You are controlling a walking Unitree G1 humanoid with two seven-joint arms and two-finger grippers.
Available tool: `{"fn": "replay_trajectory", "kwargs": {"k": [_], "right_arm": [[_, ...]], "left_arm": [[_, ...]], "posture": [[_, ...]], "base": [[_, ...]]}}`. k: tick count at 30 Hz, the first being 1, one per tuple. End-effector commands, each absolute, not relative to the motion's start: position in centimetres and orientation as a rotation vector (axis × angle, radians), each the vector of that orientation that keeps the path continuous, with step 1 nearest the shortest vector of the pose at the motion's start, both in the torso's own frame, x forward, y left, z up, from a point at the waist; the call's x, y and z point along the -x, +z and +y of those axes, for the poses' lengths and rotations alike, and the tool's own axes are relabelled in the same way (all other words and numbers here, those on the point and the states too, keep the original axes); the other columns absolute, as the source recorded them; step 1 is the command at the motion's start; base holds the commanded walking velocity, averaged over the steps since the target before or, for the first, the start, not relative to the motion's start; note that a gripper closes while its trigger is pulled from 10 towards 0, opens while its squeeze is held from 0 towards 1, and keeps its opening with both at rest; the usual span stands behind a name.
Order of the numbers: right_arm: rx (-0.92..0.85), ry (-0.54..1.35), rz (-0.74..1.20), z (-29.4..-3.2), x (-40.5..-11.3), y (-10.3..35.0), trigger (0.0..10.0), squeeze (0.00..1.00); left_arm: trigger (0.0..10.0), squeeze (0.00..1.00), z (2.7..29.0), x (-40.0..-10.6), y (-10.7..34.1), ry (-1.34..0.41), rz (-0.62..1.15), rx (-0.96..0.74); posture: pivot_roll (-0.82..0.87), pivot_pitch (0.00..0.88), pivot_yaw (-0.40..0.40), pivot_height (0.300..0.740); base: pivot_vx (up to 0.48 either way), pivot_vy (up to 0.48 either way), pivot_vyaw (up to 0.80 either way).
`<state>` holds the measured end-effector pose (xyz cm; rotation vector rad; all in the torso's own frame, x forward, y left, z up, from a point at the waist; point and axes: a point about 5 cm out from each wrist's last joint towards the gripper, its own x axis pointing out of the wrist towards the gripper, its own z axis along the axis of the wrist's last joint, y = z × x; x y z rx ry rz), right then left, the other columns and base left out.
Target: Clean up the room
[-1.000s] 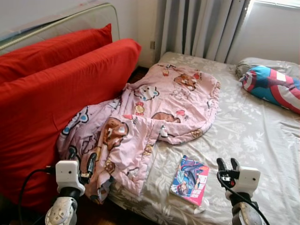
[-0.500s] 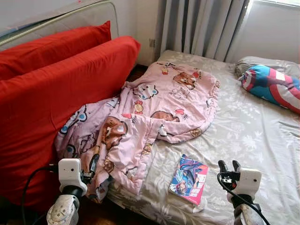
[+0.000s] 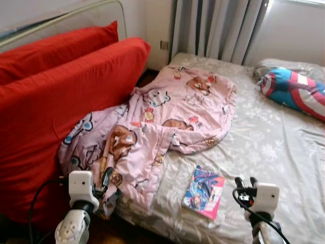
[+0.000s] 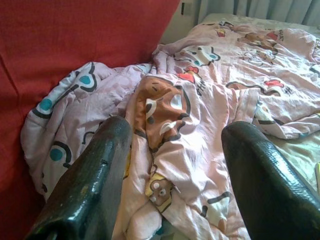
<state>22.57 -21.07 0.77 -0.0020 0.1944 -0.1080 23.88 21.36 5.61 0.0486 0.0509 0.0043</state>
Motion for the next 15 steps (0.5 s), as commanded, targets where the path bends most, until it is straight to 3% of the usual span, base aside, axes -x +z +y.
{"fn": "replay_trajectory", "kwargs": {"k": [1,6,15], "right_arm": [[0.024,-0.109,0.179,-21.31,-22.71,1.26,10.0,0.0],[0.026,-0.113,0.206,-21.27,-22.59,1.0,10.0,0.0],[0.031,-0.097,0.194,-20.86,-22.78,1.13,10.0,0.0]], "left_arm": [[10.0,0.0,21.26,-23.72,5.49,-0.002,0.068,-0.052],[10.0,0.0,21.05,-23.68,5.37,-0.002,0.076,-0.049],[10.0,0.0,20.53,-23.78,5.36,-0.014,0.082,-0.044]], "posture": [[-0.12,0.059,-0.061,0.68],[-0.12,0.069,-0.063,0.68],[-0.12,0.08,-0.064,0.627]], "base": [[0.0,0.0,0.0],[0.0,0.0,0.0],[0.0,0.0,0.0]]}}
